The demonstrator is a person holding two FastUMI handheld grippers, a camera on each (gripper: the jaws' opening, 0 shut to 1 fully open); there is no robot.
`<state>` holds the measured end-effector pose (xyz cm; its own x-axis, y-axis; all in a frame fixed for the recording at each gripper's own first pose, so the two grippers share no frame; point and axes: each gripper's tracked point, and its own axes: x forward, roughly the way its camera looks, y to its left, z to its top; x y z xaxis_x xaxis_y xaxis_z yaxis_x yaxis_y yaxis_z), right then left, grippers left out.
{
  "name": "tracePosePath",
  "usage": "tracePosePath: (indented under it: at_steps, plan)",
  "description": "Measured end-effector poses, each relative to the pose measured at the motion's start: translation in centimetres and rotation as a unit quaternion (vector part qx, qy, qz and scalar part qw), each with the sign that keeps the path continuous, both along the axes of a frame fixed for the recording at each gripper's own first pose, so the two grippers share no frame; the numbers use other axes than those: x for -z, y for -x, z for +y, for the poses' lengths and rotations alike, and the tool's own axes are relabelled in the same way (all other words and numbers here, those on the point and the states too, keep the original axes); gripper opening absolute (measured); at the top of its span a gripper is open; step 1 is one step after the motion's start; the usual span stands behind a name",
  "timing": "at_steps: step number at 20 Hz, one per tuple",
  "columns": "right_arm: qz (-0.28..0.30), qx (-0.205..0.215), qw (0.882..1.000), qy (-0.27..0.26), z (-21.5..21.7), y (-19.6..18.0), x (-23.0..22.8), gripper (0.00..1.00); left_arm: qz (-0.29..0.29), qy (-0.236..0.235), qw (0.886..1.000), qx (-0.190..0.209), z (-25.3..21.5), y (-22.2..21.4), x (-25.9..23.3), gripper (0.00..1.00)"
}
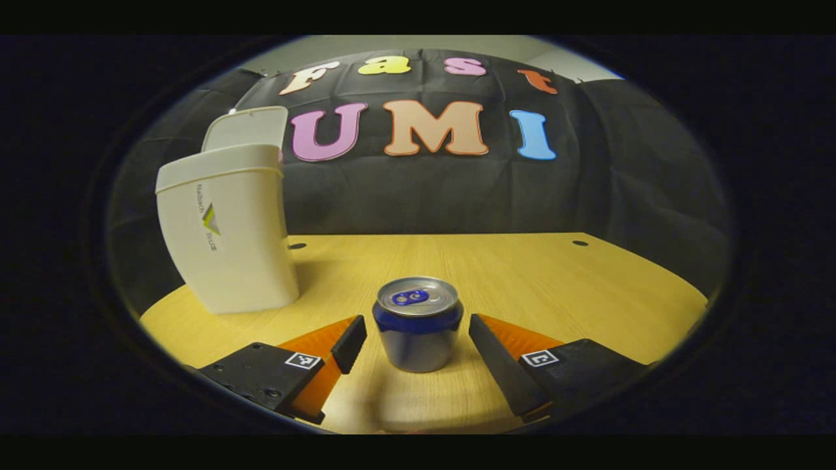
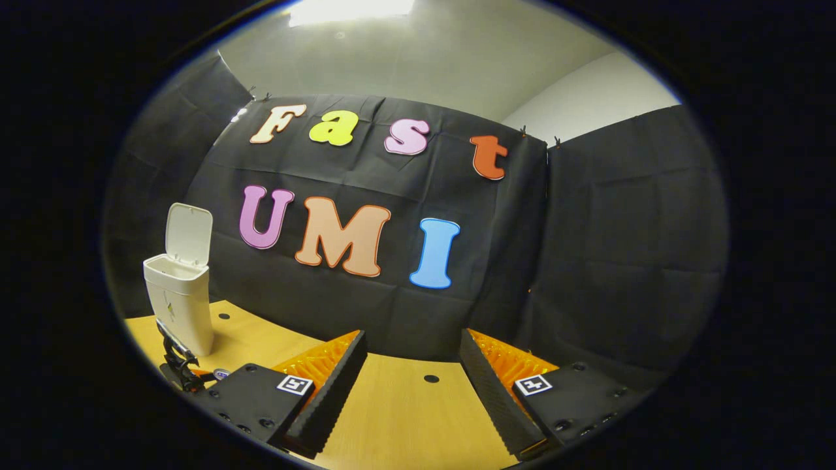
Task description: Press the lid of the desktop garbage bin to open it, pick up the crumpled paper on the desktop and throw it into the bin, then pick up the pop can on the desktop and drop it into the bin, and finally close the garbage bin lid.
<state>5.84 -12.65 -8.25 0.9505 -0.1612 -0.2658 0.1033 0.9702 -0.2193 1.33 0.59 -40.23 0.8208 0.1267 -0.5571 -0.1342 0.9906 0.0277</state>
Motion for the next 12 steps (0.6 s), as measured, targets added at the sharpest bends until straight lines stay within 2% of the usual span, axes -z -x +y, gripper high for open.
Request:
tracePosePath:
  at_steps: [2, 3, 5, 9, 12]
  plan:
    - [0.000, 0.001, 1.000, -0.010, -0.3, 0.2, -0.5, 0.96, 0.030, -0.004, 1.000, -0.002, 0.1, 0.1, 1.6, 0.96]
    - [-0.005, -0.003, 1.000, -0.016, 0.0, 0.1, -1.1, 1.00, 0.031, -0.007, 0.999, -0.007, 0.4, -0.2, 1.5, 0.94]
    - [-0.013, -0.011, 1.000, -0.017, 0.5, -0.3, -1.4, 0.96, 0.025, 0.003, 1.000, -0.004, 0.5, -0.4, 0.1, 0.77]
    - [-0.014, -0.043, 0.998, -0.038, 4.0, -0.6, -0.5, 0.96, -0.034, -0.003, 0.999, -0.002, 2.5, -1.9, -7.7, 0.75]
    - [-0.003, -0.066, 0.995, -0.073, 7.7, -1.2, 1.0, 0.96, -0.089, -0.017, 0.996, -0.011, 6.1, -3.9, -15.4, 0.74]
